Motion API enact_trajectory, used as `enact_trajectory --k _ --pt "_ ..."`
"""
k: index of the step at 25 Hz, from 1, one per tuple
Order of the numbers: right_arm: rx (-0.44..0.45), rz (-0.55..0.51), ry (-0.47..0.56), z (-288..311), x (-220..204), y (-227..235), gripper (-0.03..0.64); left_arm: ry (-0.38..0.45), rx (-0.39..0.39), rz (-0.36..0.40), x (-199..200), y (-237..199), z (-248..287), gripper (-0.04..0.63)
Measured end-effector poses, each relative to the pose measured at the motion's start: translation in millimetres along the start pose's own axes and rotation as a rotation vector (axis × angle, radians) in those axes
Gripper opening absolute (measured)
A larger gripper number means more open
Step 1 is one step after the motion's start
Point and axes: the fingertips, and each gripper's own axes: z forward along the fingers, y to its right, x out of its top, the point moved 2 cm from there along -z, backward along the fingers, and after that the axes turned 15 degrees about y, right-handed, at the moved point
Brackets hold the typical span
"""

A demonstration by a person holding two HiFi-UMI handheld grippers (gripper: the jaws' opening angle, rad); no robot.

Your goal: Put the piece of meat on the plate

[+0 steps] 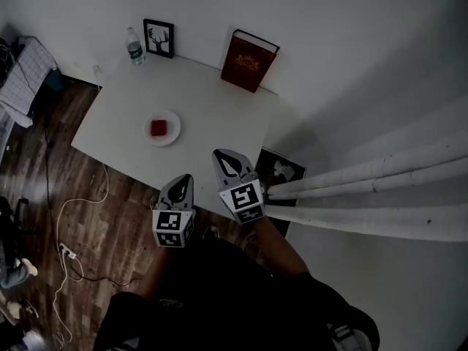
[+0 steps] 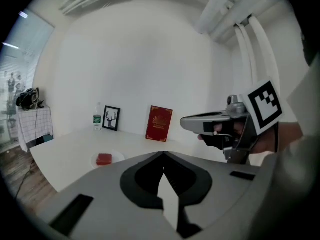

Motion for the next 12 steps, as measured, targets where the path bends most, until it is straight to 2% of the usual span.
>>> enact_trajectory --k 2,5,9,12 --pt "-0.060 0.066 0.061 -17.3 17.2 12.2 0.021 0.039 0.019 -0.014 12.6 14.7 2.2 0.003" --pt "-0.119 0.066 0.140 -45.3 40.8 13.7 0.021 0.097 0.019 0.025 35.4 33.2 0.3 0.003" --pt "-0.200 0.096 0.190 -79.1 52.2 3.6 0.021 0.135 -0.024 0.072 56.5 55.5 -8.2 0.003" --pt "-0.202 0.113 0.223 -97.1 62.1 -8.5 0.021 0.142 -0.068 0.092 61.0 71.6 -12.5 0.003"
